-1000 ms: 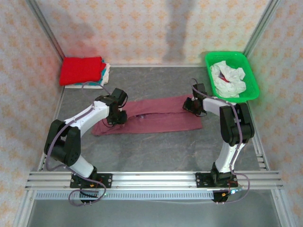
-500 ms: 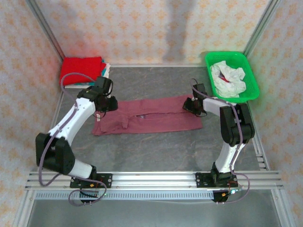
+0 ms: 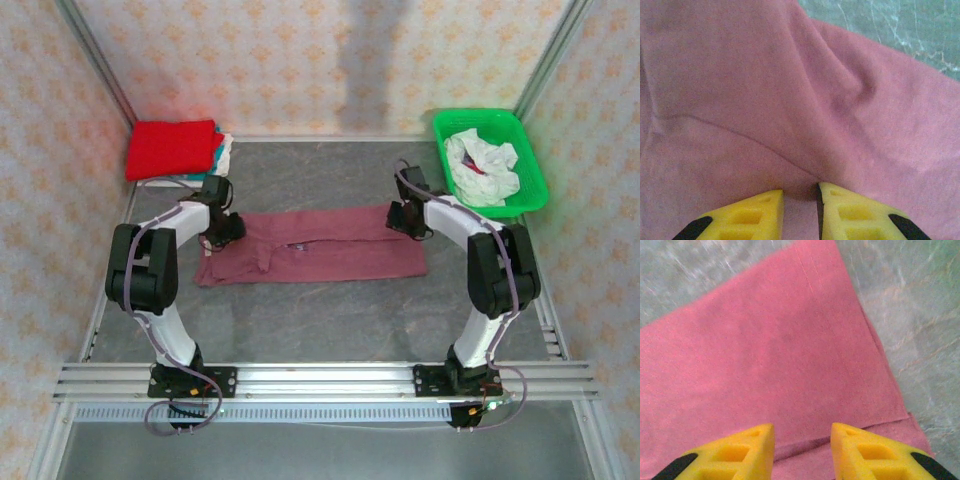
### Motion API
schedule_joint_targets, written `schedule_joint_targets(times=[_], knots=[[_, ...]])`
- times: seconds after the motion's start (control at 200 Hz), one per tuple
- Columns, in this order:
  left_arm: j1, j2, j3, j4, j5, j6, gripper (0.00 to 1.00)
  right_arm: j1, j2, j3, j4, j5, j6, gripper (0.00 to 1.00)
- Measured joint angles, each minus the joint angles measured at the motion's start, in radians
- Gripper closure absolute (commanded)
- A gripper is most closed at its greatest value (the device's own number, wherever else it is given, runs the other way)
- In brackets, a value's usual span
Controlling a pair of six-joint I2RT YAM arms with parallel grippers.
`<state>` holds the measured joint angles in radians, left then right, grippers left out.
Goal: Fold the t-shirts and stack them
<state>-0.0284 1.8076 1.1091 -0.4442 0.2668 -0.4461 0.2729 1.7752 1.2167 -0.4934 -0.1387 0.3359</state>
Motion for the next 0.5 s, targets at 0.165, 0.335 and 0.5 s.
schedule_joint_targets(times=[0.165, 0.335, 0.5], knots=[[0.016, 0.049, 0.037, 0.023, 0.029, -0.011, 0.78, 0.006, 0.104, 0.158, -0.045, 0.046, -0.024, 0.66], [0.015, 0.097, 0.095, 0.028, 0.040, -0.021, 0.78, 0.006, 0.246, 0.241, -0.061, 0.072, -0.042, 0.66], [0.003, 0.182, 0.227, -0.016, 0.028, -0.002, 0.77, 0.006, 0.272, 0.222, -0.063, 0.072, -0.045, 0.67]])
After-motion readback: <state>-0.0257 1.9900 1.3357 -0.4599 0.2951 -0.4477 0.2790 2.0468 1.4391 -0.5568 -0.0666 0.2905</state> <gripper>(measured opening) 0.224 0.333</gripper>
